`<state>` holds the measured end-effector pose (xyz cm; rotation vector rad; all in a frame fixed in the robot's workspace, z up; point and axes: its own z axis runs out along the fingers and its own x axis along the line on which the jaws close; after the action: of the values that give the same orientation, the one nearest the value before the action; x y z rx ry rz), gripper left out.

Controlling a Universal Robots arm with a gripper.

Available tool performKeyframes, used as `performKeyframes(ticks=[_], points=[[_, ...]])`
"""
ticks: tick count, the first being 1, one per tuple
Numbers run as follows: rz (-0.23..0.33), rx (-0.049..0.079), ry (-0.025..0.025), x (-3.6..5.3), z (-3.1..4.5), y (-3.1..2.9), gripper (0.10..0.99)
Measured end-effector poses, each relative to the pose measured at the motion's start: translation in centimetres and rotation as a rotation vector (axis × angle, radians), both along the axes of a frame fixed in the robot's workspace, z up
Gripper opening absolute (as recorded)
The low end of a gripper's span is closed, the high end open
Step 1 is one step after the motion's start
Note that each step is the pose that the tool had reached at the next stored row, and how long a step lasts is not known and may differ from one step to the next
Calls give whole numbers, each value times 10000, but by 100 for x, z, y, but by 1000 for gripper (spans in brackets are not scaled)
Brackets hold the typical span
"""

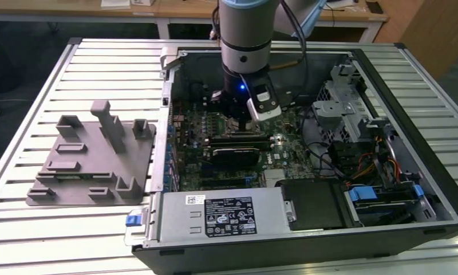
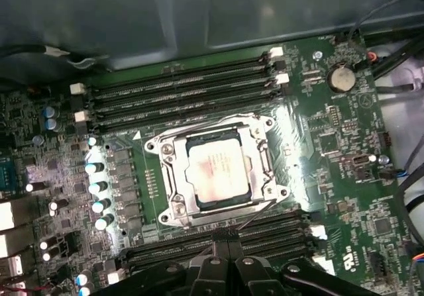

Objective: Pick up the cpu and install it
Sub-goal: 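Install the second cpu locking lever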

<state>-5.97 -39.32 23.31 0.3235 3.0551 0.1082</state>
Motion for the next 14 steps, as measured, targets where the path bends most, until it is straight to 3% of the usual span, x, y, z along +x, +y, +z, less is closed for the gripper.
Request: performKeyframes(ticks=[7, 14], points=[[-3, 70, -2, -14, -9, -4, 106], [-1, 358, -4, -101, -71, -45, 106]])
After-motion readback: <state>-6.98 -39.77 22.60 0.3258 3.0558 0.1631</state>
